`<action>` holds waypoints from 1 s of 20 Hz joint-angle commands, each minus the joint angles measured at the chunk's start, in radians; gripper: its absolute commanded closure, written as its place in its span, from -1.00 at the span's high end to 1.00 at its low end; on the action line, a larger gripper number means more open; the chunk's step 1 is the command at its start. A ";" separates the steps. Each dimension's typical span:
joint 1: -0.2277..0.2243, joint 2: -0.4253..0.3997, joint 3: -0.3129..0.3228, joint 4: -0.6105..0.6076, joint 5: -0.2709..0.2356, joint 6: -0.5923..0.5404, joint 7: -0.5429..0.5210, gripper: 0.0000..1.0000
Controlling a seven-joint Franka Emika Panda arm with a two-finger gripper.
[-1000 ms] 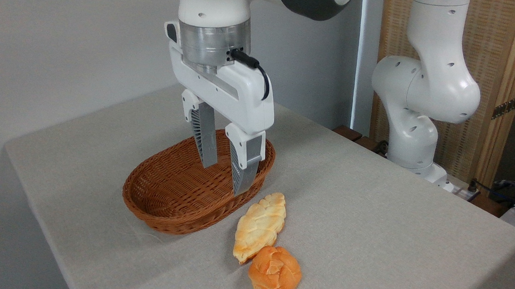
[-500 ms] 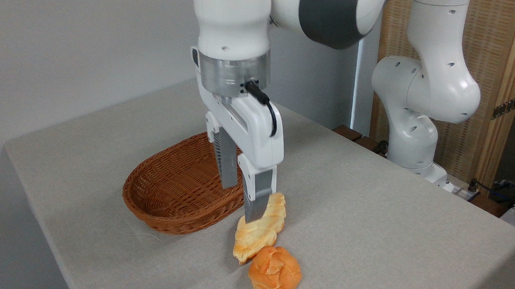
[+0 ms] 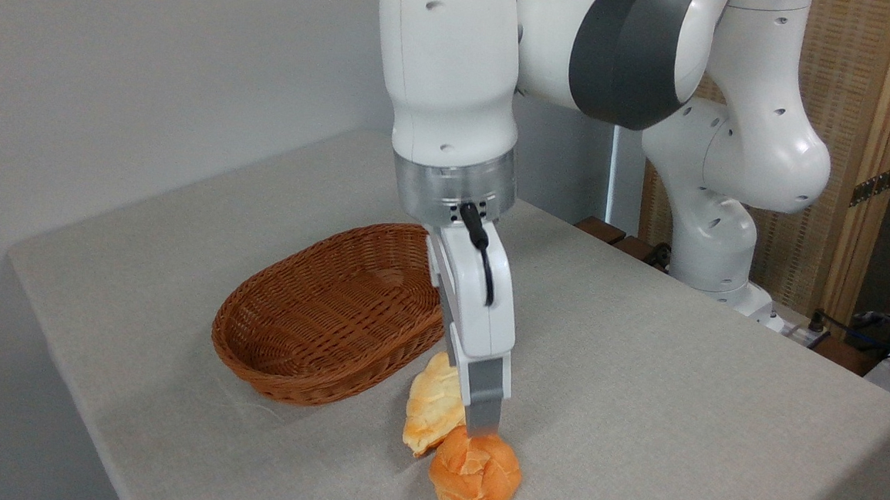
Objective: Put bread into the basket
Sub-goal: 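Move the gripper over the round orange roll and lower onto it, then close the gripper fingers around the round orange roll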
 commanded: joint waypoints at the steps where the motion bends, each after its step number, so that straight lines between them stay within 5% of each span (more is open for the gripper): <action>1: -0.004 0.004 0.006 -0.043 0.031 0.102 0.072 1.00; 6: -0.012 0.026 0.005 -0.109 0.034 0.217 0.081 1.00; 20: -0.012 0.041 0.002 -0.148 0.032 0.209 0.115 1.00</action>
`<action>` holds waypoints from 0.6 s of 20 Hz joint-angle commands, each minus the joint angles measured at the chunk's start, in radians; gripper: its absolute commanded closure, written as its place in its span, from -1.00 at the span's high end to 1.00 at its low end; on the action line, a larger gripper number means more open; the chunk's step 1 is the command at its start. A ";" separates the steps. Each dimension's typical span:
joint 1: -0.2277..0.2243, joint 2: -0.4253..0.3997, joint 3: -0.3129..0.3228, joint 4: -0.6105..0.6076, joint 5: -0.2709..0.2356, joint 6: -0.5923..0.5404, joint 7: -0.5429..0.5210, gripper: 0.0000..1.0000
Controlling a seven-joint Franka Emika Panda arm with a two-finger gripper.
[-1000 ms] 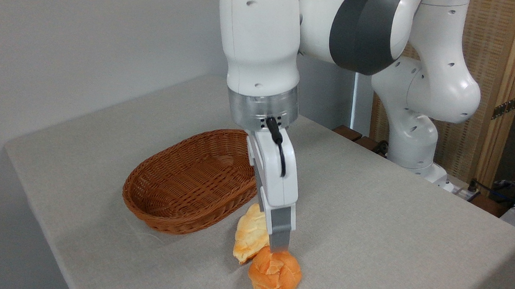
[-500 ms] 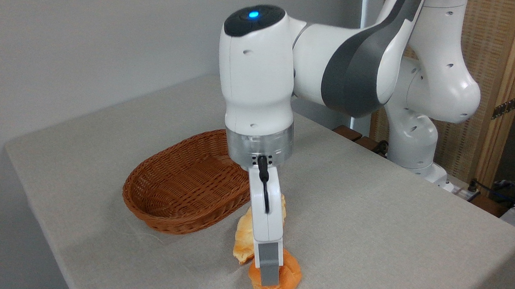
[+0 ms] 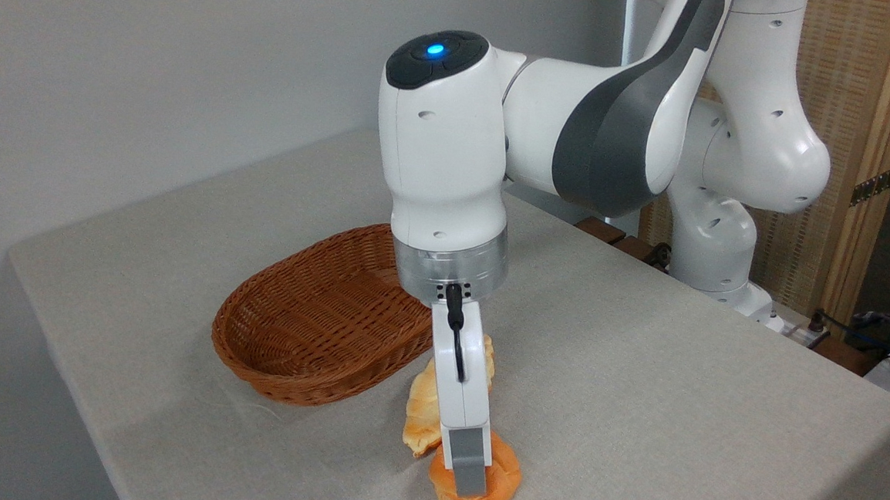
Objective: Put bread into the basket
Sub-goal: 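Close the gripper fingers around the round orange roll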
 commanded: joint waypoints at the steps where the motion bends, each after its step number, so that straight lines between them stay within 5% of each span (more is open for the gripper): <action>1: -0.003 0.002 0.004 -0.024 0.013 0.014 0.018 1.00; 12: 0.000 0.017 0.006 -0.027 0.015 0.019 0.076 1.00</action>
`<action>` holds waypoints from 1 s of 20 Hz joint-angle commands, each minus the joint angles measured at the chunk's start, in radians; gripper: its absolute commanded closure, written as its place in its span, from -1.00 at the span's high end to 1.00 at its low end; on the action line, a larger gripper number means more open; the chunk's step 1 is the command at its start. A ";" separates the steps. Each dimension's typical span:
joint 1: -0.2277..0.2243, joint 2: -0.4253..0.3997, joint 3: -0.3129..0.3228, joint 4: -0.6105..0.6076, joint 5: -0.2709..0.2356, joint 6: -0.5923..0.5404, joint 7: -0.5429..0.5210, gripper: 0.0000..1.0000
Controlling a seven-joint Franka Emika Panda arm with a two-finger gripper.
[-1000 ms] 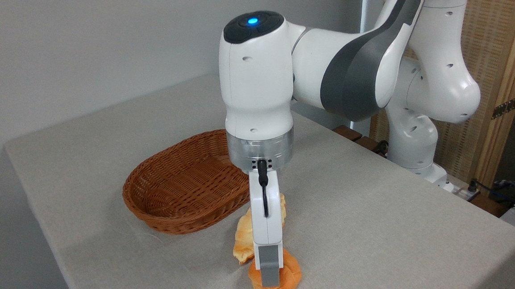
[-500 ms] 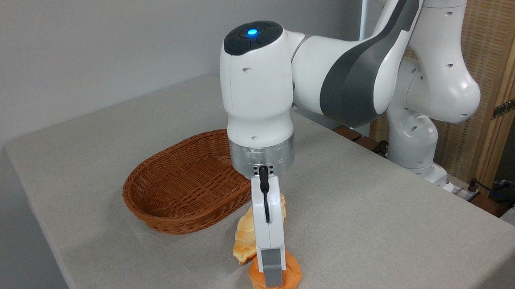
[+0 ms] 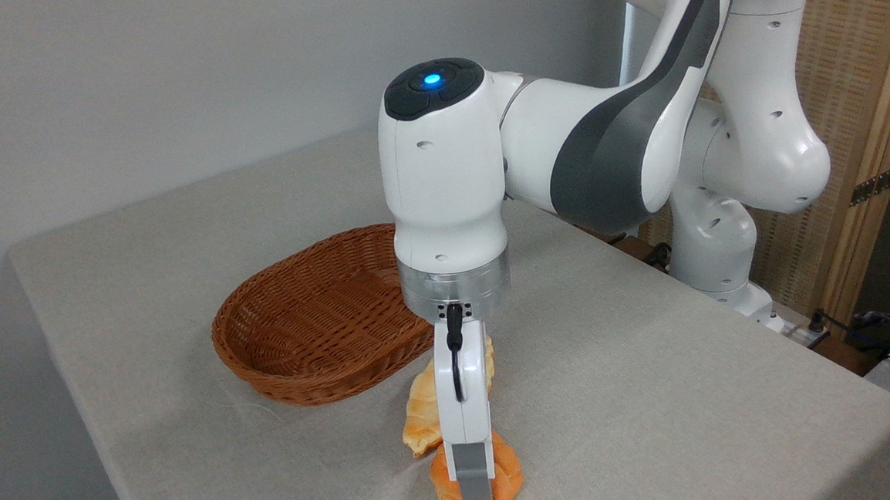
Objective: Put bread into the basket
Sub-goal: 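Close the gripper fingers around the round orange roll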
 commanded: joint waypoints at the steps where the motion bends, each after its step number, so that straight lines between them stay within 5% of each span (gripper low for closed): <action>1: -0.002 0.001 0.005 -0.011 0.009 0.019 0.027 1.00; 6: 0.000 0.004 0.005 -0.011 0.009 0.023 0.030 0.70; 9: 0.000 0.004 0.005 -0.011 0.012 0.023 0.030 0.01; 12: 0.000 0.006 0.005 -0.011 0.012 0.023 0.030 -0.42; 20: 0.000 0.004 0.005 -0.011 0.012 0.023 0.030 -0.43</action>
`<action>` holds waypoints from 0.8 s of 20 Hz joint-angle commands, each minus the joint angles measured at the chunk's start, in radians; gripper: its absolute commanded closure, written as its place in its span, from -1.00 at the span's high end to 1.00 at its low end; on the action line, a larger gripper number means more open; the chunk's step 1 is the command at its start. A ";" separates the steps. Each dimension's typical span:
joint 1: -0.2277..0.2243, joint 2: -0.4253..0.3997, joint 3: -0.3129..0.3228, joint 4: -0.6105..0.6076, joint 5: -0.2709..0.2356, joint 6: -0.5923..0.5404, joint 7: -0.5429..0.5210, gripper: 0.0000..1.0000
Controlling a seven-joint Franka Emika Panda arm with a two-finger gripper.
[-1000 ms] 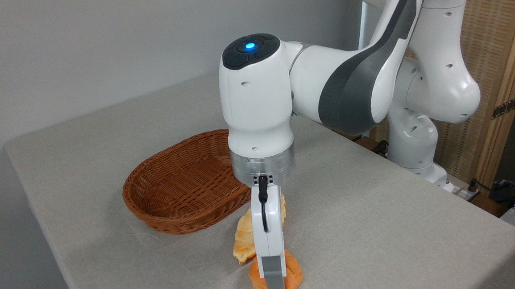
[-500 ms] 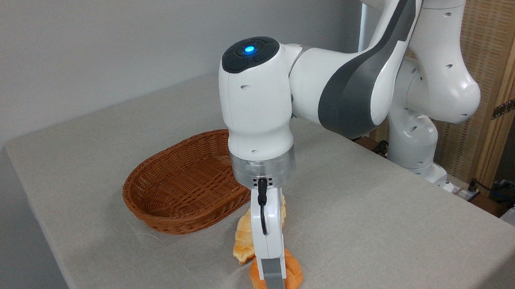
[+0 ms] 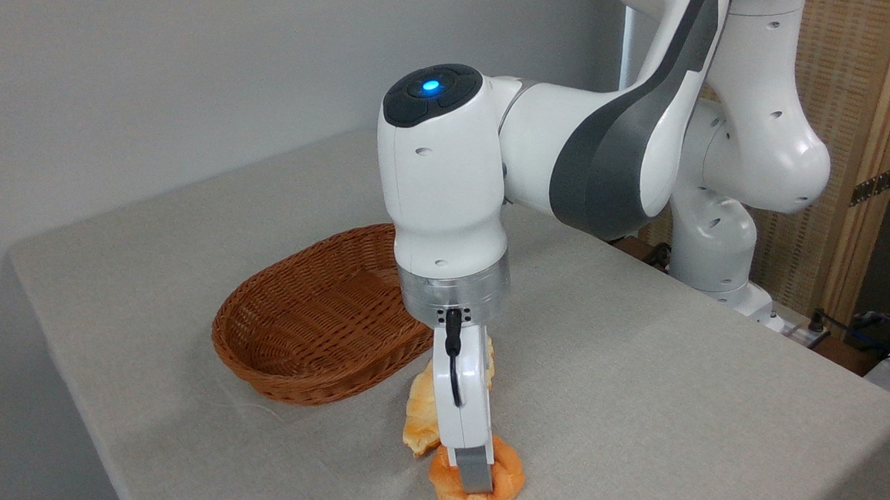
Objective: Put bread into the basket
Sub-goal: 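Close the gripper fingers around the round orange roll, then lift the roll and carry it over the wicker basket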
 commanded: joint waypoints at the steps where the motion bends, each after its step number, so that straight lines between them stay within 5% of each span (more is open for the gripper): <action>1: 0.000 -0.003 0.005 -0.011 0.009 0.022 0.023 -0.43; 13: 0.004 -0.062 0.011 0.005 -0.010 0.010 0.012 -0.35; 16: 0.003 -0.072 0.011 0.025 -0.081 0.008 -0.010 -0.33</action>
